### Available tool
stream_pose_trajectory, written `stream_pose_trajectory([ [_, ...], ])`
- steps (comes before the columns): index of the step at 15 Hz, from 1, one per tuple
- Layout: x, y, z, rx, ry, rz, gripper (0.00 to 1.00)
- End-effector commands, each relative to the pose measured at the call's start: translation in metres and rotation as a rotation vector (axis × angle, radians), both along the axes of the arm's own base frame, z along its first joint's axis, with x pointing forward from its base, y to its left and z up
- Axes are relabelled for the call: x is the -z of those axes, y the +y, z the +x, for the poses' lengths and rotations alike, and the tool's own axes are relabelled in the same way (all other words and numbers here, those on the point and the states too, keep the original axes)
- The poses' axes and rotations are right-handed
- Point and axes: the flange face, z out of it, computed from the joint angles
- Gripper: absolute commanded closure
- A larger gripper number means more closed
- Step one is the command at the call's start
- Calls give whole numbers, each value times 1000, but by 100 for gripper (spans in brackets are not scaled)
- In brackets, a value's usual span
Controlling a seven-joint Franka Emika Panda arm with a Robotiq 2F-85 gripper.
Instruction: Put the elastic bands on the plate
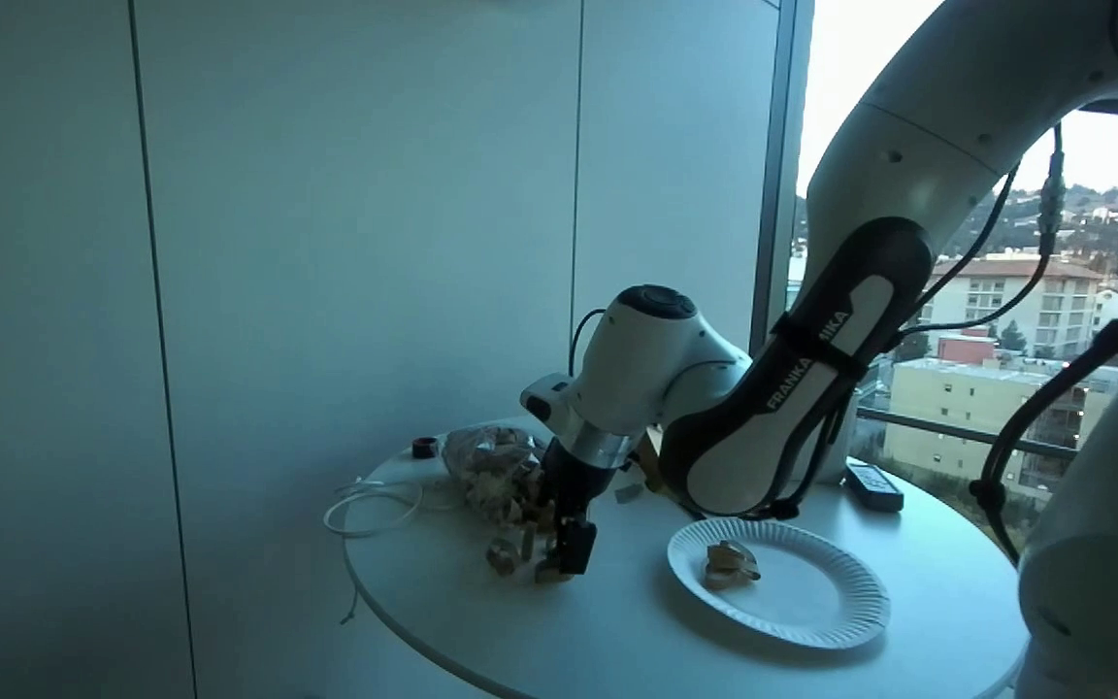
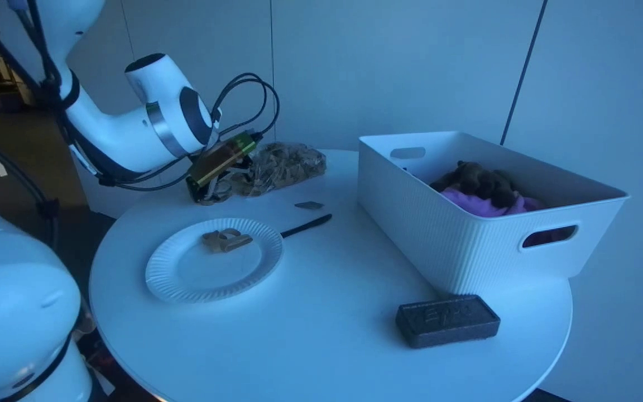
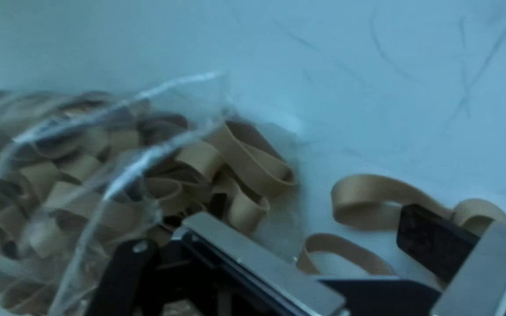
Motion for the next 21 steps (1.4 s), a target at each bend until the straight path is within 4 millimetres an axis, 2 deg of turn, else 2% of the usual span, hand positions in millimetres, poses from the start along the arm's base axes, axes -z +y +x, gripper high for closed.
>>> stream_pose_trajectory([
  [1, -2, 24, -1, -95, -19, 73, 0],
  [3, -15, 30, -4, -110, -43, 55, 0],
  [6, -37, 23, -7, -84, -102, -2, 1],
  [7, -39, 22, -7, -82, -107, -12, 25],
  [9, -42, 18, -7, -69, -116, -19, 29],
  [10, -41, 18, -7, -64, -108, -20, 36],
  [14, -10, 17, -6, -42, 28, 10, 69],
  [16, -4, 17, -7, -31, 62, 30, 83],
  [17, -5, 18, -7, -22, 69, 43, 57],
  [18, -4, 18, -7, -20, 81, 50, 46],
  [19, -6, 18, -7, -16, 85, 53, 77],
  [21, -10, 16, -6, -4, 87, 60, 87],
])
